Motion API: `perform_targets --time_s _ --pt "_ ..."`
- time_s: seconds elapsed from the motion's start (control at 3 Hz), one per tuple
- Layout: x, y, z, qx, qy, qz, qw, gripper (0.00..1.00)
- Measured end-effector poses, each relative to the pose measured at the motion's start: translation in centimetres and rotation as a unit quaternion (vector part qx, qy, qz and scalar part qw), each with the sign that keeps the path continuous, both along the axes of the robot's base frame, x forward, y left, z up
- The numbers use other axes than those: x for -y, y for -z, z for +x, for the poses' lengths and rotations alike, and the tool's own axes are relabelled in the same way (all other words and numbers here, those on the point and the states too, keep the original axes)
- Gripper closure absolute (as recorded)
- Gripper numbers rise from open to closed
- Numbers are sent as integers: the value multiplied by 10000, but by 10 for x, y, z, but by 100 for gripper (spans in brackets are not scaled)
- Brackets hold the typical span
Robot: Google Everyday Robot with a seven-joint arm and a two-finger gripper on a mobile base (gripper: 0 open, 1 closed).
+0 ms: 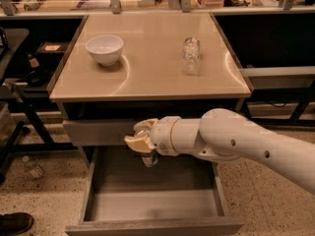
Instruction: Pick redbull can from middle drawer and place on counter
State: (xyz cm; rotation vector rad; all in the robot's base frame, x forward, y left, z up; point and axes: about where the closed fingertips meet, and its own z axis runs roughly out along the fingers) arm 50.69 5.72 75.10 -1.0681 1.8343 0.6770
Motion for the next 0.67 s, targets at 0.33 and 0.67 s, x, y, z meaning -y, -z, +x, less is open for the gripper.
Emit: perform_targets --time_s 0.33,0.67 --pt "-1 -7 0 -16 -42 61 10000 100" --pt "-3 -38 4 90 -134 55 9999 100"
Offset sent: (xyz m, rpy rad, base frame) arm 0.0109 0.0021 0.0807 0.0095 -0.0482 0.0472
